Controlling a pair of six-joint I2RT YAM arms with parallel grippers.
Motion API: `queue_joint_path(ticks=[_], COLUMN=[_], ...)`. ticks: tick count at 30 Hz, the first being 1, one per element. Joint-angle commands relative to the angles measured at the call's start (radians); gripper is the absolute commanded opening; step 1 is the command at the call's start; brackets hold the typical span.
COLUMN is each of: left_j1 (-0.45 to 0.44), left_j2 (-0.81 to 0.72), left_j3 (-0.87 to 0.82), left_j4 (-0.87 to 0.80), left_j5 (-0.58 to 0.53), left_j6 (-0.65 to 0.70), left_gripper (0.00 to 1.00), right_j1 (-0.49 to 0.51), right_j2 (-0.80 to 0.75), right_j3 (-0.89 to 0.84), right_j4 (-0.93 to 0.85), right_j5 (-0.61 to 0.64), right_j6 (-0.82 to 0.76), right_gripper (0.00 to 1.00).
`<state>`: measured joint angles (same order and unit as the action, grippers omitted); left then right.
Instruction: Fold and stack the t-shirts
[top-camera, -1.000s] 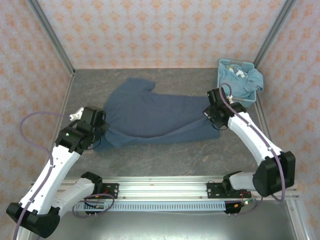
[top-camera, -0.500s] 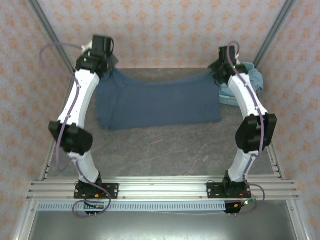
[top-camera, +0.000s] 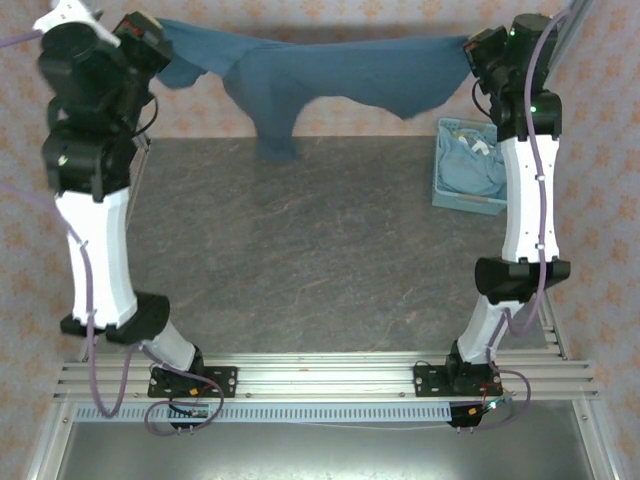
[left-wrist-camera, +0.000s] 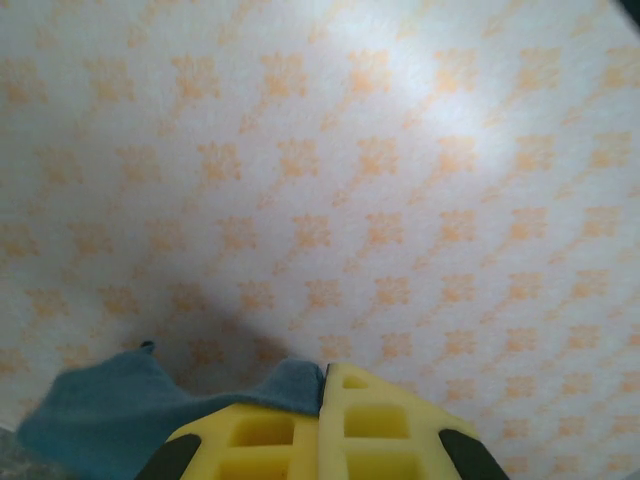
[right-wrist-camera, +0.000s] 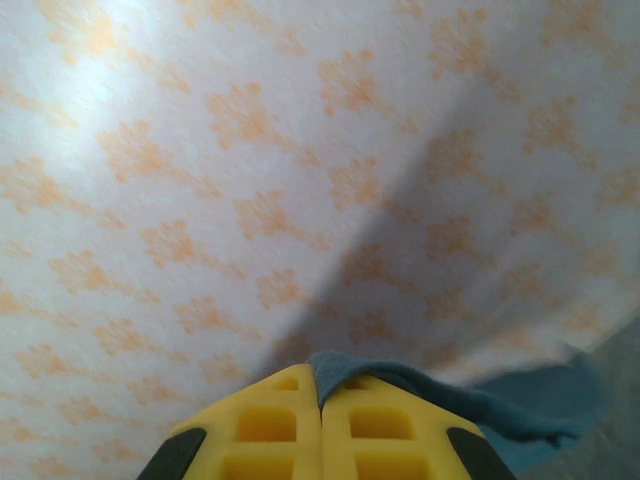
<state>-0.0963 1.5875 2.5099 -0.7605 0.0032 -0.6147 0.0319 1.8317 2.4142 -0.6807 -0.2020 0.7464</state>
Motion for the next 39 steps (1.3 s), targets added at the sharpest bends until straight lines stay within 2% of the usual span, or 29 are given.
queue_joint_path(ticks=[1, 5, 8, 11, 14, 17, 23, 28, 32, 35, 39], left_j1=[-0.048, -0.093, -0.144, -0.174, -0.212, -0.240, -0.286, -0.315, -0.350, -0.405, -0.432], left_j2=[-0.083, -0.324, -0.463, -0.520, -0.483, -0.426, -0.409, -0.410, -0.431, -0.464, -0.520], left_j3=[-0.203, -0.766, -1.115, -1.371, -1.534, -1.617, -1.657, -1.673, -1.725, -1.735, -1.770], left_j4=[-0.117, -0.126, -0.135, -0.146, -0.157, -0.171, -0.166, -0.241, -0.257, -0.313, -0.255], left_j5=[-0.048, -0.117, -0.178, -0.156, -0.095, -0.069, -0.039, -0.071, -0.060, -0.115, -0.092], left_j6=[0.110, -0.009, -0.084, -0.174, -0.231, -0.274, -0.367, -0.451, -0.545, -0.628, -0.659], left_gripper=[0.00, 0.00, 0.00, 0.00, 0.00, 0.00, 0.00, 0.00, 0.00, 0.00, 0.00], right_j1=[-0.006, 0.003, 0.012, 0.036, 0.088, 0.146, 0.247, 0.252, 0.252, 0.253, 0.252], right_j2=[-0.073, -0.249, -0.311, -0.336, -0.386, -0.433, -0.544, -0.617, -0.643, -0.643, -0.626], right_j3=[-0.254, -0.788, -1.081, -1.270, -1.380, -1.447, -1.549, -1.617, -1.664, -1.708, -1.720], right_j4=[-0.032, 0.121, 0.195, 0.209, 0.143, 0.038, -0.149, -0.224, -0.270, -0.270, -0.243], right_j5=[-0.008, 0.004, 0.016, 0.034, 0.124, 0.198, 0.305, 0.342, 0.315, 0.315, 0.317], right_j6=[-0.017, 0.019, 0.038, 0.062, 0.093, 0.134, 0.202, 0.202, 0.196, 0.193, 0.179], right_gripper=[0.00, 0.00, 0.00, 0.00, 0.00, 0.00, 0.00, 0.00, 0.00, 0.00, 0.00])
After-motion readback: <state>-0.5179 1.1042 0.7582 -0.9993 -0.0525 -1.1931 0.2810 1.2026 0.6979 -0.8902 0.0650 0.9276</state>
